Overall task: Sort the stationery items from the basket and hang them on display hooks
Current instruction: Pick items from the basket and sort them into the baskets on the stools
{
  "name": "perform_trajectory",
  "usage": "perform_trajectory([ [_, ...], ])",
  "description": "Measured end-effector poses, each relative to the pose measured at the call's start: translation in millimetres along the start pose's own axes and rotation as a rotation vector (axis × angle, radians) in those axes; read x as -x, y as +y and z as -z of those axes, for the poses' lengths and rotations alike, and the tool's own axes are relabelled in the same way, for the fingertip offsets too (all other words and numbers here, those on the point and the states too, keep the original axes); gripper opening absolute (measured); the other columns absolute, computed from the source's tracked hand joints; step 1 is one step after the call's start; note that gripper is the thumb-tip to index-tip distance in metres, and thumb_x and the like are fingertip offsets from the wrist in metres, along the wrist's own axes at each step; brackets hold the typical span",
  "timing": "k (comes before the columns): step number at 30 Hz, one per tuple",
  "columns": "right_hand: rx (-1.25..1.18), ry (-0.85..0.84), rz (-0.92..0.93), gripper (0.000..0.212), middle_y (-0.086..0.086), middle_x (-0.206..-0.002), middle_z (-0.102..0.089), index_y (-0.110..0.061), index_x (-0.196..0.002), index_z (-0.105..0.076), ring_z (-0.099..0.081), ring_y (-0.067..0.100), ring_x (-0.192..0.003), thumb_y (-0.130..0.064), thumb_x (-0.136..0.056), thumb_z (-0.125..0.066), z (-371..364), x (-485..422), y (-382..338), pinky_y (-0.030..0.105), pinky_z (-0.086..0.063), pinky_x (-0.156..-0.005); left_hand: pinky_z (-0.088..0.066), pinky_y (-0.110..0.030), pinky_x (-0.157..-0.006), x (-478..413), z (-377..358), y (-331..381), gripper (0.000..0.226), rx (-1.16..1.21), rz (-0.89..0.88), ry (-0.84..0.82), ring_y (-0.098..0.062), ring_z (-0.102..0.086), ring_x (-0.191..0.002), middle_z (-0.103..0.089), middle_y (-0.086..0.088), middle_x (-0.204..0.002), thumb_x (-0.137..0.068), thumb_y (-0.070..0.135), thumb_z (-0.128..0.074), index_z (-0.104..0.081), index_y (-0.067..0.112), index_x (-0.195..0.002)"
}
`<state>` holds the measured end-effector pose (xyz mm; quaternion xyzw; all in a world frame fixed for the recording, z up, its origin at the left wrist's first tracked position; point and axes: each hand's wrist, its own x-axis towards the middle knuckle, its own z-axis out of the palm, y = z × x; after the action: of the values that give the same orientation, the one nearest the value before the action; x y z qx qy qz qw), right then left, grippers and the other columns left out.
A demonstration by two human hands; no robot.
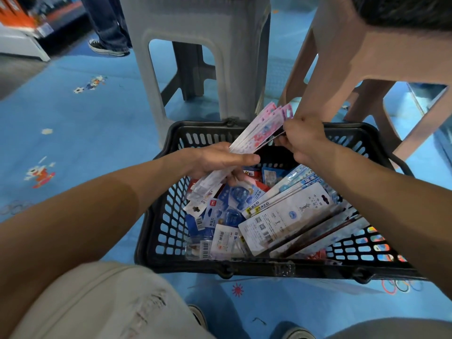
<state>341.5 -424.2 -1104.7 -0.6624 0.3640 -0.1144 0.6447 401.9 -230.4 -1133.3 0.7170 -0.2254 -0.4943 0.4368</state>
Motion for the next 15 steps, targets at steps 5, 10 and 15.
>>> perform_trajectory([
  [5, -0.383, -0.134, -0.071, 0.018, 0.004, -0.085, -0.063, -0.011, -0.093, -0.06, -0.064, 0.016, -0.078, -0.026, -0.103, -0.056, 10.5, 2.8, -6.5, 0.02, -0.058, -0.064, -0.041, -0.021, -0.05, 0.7, 3.5, 2.6, 0.01, 0.122, 0.054, -0.007, -0.012, -0.045, -0.051, -0.047, 0.001, -0.062, -0.102, 0.018, -0.061, -0.052, 0.013, -0.104],
  [10, -0.065, -0.381, -0.114, 0.054, 0.003, -0.114, -0.073, -0.024, -0.118, -0.066, -0.068, 0.023, -0.107, -0.061, -0.08, -0.077, 7.8, 14.0, -1.7, 0.041, -0.051, -0.095, -0.051, -0.029, -0.065, 1.1, -2.3, 9.4, 0.012, 0.281, 0.064, -0.12, -0.015, -0.051, -0.063, -0.046, -0.001, -0.071, -0.103, 0.018, -0.051, -0.05, 0.014, -0.115],
  [15, -0.208, -0.362, -0.025, 0.027, 0.006, -0.091, -0.072, -0.013, -0.106, -0.066, -0.072, 0.023, -0.095, -0.013, -0.084, -0.081, -10.5, 18.6, -6.7, 0.044, -0.059, -0.085, -0.058, -0.035, -0.087, -2.6, -17.0, 14.9, 0.029, 0.153, 0.079, -0.149, -0.023, -0.072, -0.094, -0.074, -0.004, -0.094, -0.103, 0.029, -0.059, -0.052, 0.017, -0.129],
])
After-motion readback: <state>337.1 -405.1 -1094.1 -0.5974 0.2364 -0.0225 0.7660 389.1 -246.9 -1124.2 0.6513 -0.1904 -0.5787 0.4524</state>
